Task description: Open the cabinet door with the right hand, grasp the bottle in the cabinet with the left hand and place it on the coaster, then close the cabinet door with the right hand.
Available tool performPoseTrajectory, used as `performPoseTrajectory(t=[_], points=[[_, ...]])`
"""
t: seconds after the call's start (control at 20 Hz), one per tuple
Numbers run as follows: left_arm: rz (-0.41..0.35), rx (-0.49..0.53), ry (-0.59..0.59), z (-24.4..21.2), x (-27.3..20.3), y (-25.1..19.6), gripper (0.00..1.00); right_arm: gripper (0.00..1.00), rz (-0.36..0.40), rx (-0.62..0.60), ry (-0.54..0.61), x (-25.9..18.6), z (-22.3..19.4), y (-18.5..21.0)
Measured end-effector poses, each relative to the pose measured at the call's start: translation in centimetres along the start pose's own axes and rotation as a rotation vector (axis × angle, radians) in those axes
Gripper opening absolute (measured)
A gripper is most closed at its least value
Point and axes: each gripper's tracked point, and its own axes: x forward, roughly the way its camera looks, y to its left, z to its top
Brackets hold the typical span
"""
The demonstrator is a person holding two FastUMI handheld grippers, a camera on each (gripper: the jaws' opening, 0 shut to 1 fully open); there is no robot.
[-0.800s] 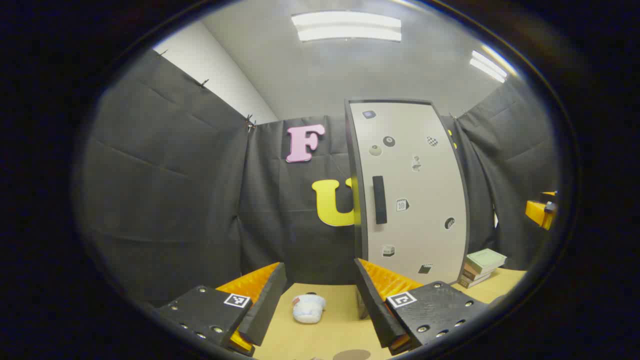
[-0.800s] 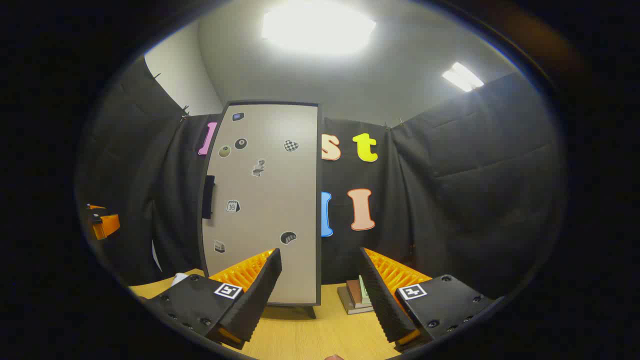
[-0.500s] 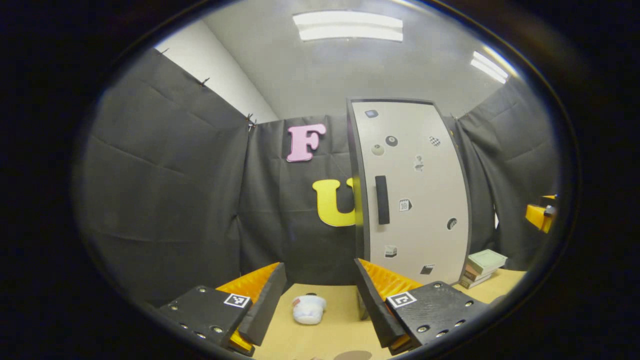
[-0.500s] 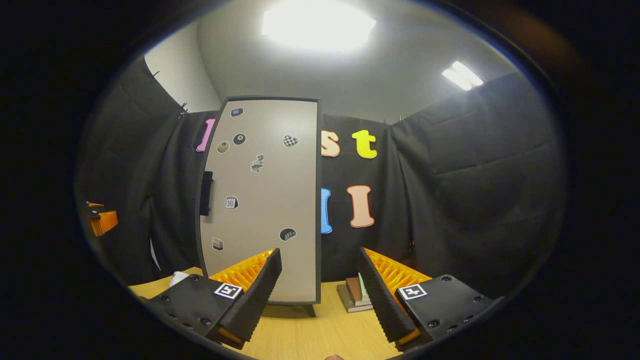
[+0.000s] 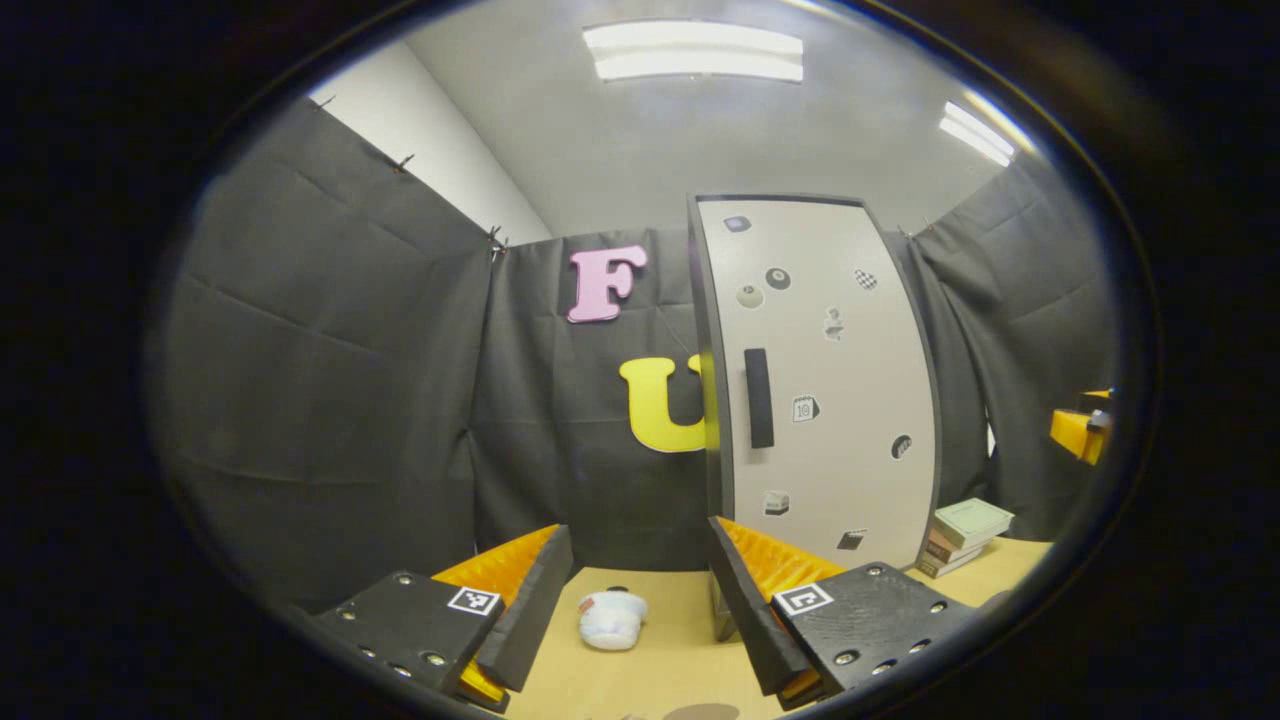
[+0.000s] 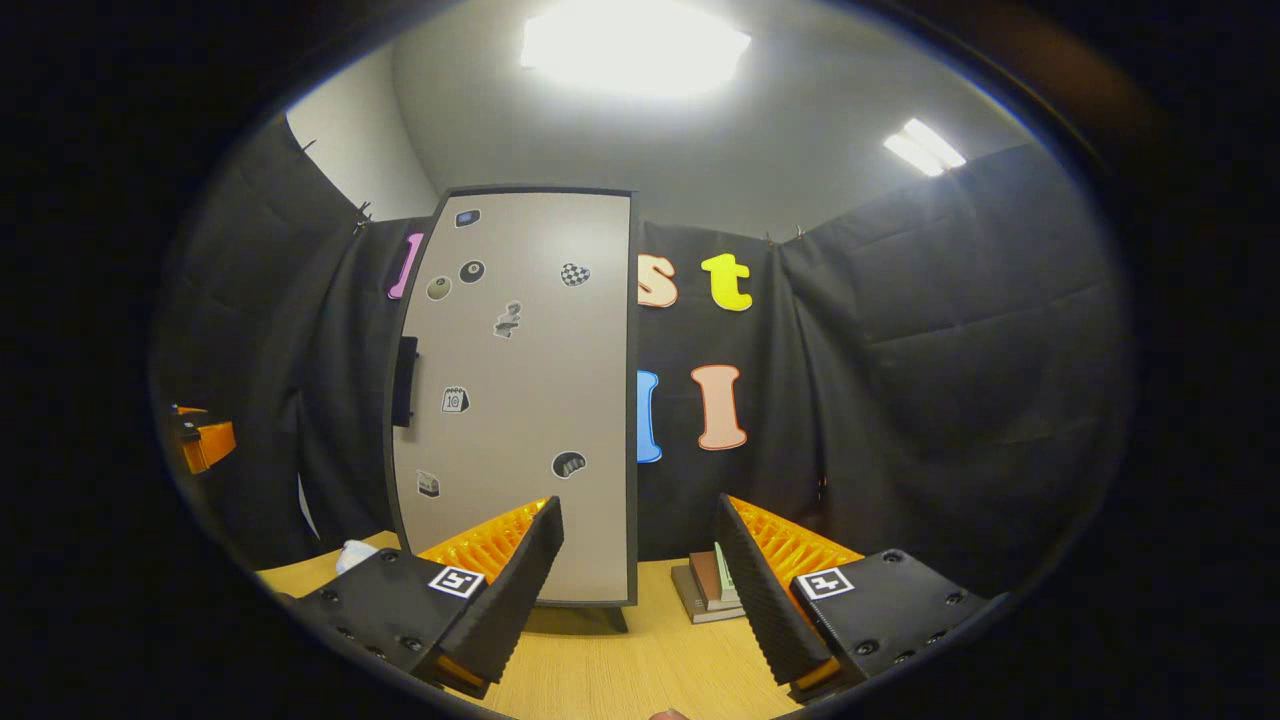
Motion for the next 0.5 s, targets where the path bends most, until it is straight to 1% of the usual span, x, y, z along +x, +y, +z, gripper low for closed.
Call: performPoseTrajectory(t=[0.05, 0.5], points=[[0.000, -0.001, 0.000, 0.1, 0.0, -0.1, 0.82, 0.98, 0.002, -0.001, 0.001, 0.0, 0.0, -0.1], [0.003, 0.005, -0.003, 0.4, 0.0, -2.0, 0.82, 0.97, 0.014, -0.001, 0.006, 0.4, -0.3, -1.6]])
